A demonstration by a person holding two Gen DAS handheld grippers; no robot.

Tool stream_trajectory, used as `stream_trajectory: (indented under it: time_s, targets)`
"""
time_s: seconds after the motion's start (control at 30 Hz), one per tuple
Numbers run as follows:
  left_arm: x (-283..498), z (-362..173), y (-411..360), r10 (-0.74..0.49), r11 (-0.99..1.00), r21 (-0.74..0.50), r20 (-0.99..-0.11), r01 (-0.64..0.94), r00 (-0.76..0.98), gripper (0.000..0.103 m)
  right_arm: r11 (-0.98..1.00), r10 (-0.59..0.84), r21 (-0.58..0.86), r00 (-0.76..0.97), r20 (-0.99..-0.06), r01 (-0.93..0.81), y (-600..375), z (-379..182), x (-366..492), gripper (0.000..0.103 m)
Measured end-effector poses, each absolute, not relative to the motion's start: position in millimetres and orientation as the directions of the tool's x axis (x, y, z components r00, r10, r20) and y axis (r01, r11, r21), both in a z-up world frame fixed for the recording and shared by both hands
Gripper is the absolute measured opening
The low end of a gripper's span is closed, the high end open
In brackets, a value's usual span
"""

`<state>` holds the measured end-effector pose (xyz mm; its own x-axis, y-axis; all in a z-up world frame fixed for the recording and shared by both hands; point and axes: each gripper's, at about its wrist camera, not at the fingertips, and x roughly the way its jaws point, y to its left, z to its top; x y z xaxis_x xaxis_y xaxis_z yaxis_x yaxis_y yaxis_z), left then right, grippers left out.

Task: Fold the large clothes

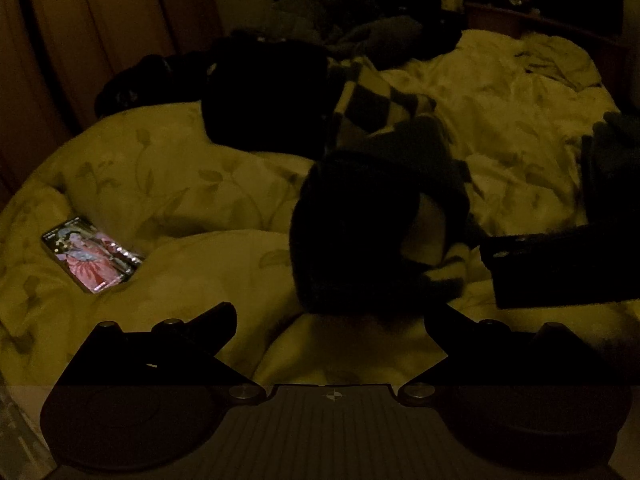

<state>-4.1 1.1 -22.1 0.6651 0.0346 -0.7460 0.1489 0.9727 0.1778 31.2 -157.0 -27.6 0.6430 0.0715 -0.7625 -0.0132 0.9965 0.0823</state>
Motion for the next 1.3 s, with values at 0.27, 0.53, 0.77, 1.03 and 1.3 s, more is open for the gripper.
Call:
stream_trajectory:
  time_s: [0.27, 0.53, 0.77, 1.03, 1.3]
  targets:
    - [-4.2, -26.3, 8.3, 0.049, 0.976, 0.176, -0.746, 0.126, 0.664, 0.103, 0.997, 0.058, 0.076, 0.658, -0.751, -0.001, -156.7, -26.5, 28.9, 0.103]
    - [-6.2, -31.2, 10.1, 0.05, 0.977, 0.174, -0.751, 0.125, 0.659, 0.103, 0.998, 0.048, 0.055, 0.659, -0.751, -0.01, -153.1, -29.1, 26.2, 0.103]
    - [-5.8, -33.3, 13.4, 0.041, 0.98, 0.158, -0.752, 0.119, 0.658, 0.103, 0.994, 0.094, 0.109, 0.673, -0.734, -0.021, -155.5, -30.6, 22.2, 0.103]
    - [-7.0, -37.5, 14.2, 0.036, 0.98, 0.153, -0.758, 0.124, 0.651, 0.103, 0.993, 0.107, 0.112, 0.663, -0.741, -0.035, -149.9, -34.4, 20.6, 0.103]
    - [-7.6, -39.1, 14.8, 0.039, 0.981, 0.151, -0.761, 0.119, 0.647, 0.103, 0.991, 0.121, 0.127, 0.638, -0.761, -0.036, -150.4, -40.2, 20.4, 0.103]
